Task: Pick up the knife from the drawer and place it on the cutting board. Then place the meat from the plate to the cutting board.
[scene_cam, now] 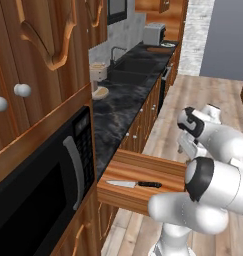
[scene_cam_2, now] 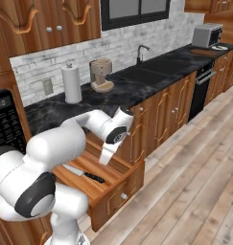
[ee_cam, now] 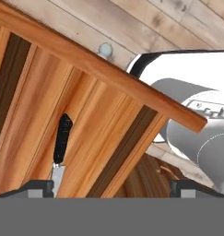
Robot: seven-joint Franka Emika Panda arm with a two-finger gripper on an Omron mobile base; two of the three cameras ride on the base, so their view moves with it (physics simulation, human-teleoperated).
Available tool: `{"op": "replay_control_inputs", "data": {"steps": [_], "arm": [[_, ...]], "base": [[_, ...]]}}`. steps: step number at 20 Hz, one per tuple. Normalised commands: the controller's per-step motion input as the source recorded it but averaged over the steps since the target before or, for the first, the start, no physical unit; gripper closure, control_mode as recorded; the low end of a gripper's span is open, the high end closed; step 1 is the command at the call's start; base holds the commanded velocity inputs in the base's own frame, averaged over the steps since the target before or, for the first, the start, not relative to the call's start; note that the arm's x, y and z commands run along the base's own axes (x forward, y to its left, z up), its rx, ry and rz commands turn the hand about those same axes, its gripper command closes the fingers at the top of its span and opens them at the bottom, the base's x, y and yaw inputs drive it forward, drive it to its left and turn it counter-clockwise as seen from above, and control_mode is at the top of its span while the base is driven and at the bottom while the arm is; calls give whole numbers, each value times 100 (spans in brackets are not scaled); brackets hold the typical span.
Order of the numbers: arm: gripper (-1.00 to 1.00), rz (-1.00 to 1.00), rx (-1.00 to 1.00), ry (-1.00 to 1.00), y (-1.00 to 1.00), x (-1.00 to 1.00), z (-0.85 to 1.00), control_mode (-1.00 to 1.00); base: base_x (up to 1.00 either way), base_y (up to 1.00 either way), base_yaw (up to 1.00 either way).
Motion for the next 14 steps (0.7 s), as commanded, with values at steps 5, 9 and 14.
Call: {"op": "replay_control_inputs", "data": {"steps": [5, 9, 14], "arm": [[-100, 2, 0, 0, 24, 0, -31, -100], [-100, 4, -3, 0, 34, 0, -42, -100], [-100, 5, -6, 0, 42, 0, -41, -100]], "base": [[0, 0, 0], [0, 0, 0], [0, 0, 0]]}}
